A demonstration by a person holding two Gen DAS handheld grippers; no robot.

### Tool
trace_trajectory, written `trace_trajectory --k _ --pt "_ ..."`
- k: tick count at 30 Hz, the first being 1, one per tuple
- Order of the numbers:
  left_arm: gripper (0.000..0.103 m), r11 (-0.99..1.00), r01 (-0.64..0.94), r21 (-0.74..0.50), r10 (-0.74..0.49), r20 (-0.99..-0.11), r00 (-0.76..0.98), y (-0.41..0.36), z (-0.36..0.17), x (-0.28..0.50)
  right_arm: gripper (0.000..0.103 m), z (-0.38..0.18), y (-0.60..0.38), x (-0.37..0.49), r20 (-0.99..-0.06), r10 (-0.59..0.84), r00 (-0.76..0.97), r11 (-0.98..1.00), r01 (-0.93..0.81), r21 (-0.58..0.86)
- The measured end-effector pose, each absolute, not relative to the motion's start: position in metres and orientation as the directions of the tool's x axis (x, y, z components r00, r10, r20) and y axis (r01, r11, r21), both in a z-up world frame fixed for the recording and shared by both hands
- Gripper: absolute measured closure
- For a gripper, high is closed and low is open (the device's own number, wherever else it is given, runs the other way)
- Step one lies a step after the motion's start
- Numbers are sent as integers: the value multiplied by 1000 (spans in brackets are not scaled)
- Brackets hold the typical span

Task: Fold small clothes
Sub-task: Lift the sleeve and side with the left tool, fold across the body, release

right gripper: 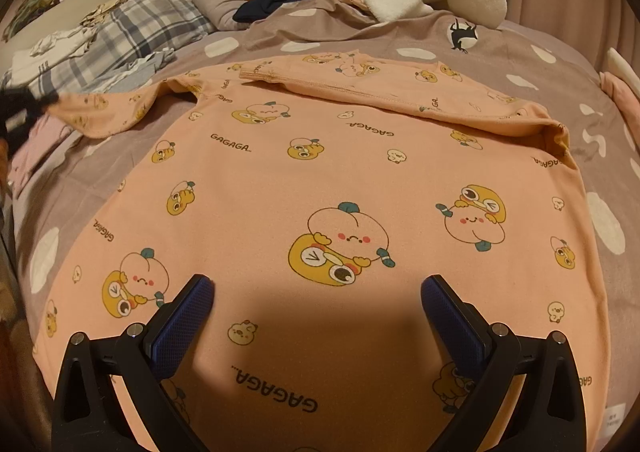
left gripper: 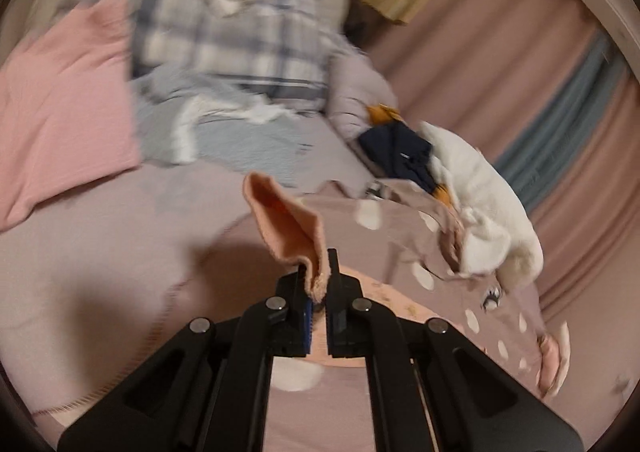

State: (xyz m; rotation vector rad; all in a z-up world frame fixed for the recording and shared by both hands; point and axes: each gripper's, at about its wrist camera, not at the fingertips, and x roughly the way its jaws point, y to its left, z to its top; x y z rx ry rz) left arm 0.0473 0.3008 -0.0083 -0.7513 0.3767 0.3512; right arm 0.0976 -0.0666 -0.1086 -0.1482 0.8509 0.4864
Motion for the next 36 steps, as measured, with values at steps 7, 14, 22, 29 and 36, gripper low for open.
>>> trace_trajectory --k 7,14,22,29,36 --pt "99 775 -362 -518 100 -466 879 227 32 100 0 -104 -80 99 -719 435 542 864 -476 164" --pt "99 854 -299 -425 30 -535 844 150 47 149 0 -83 -105 88 -668 476 571 853 -484 194" --pt "99 836 -246 -490 -109 -589 801 75 28 195 0 -67 -147 87 -612 441 656 884 -434 173" --pt "99 909 -167 -382 -114 -613 782 -10 30 214 0 -69 -187 91 -601 460 653 887 -372 274" --pt "98 928 -109 -355 -162 -650 743 -72 18 241 0 -73 -228 85 -607 418 676 908 -292 300"
